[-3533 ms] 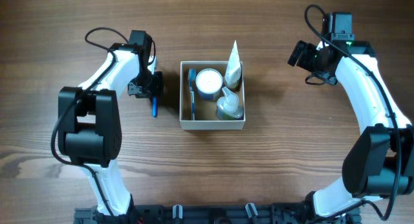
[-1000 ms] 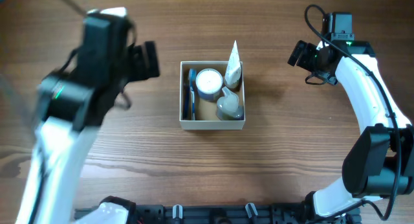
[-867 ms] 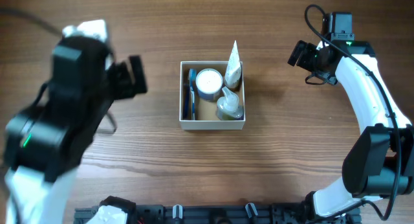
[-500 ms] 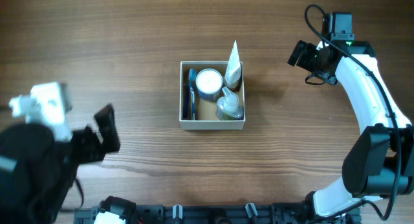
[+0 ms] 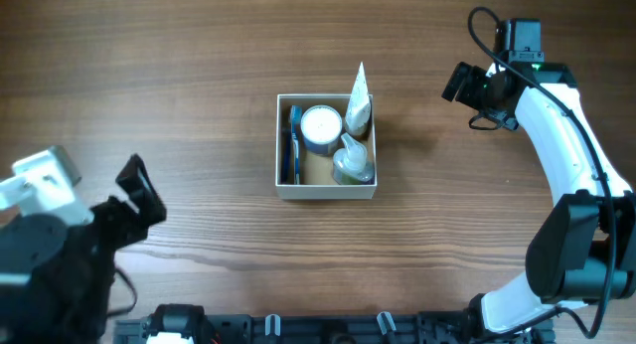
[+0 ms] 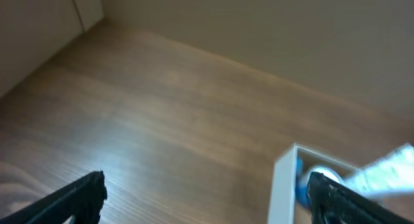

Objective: Pack container

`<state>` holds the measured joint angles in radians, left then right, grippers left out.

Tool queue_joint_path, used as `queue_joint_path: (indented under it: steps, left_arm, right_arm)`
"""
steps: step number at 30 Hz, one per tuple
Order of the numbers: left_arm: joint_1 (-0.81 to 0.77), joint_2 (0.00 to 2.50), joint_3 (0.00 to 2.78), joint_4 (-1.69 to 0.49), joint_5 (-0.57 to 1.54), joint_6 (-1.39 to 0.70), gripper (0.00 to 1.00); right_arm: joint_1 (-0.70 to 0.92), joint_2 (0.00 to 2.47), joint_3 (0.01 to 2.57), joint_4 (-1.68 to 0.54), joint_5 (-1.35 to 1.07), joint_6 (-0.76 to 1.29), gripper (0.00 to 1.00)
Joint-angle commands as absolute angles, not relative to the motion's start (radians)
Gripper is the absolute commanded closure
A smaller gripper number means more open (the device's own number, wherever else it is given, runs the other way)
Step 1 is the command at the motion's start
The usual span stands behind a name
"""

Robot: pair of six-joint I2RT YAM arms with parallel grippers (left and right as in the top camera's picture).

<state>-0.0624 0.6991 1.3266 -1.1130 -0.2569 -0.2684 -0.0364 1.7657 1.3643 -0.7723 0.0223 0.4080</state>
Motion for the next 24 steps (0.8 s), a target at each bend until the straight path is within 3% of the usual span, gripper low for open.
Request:
queue_joint_path:
  steps: [1, 12, 24]
  left_arm:
    - [-0.02, 0.629, 1.088, -0.979, -0.211, -0.27, 0.0]
    - [-0.013, 0.449, 0.514, -0.604, -0.193, -0.271, 0.0]
    - [-0.013, 0.2, 0.244, -0.504, -0.147, -0.27, 0.0]
  right_arm:
    - [-0.039, 1.779, 1.369, -0.769, 0.01, 0.419, 0.0]
    - [-0.039, 1.779, 1.369, -0.769, 0.01, 0.419, 0.0]
    - [-0.039, 1.779, 1.369, -0.769, 0.01, 0.419, 0.0]
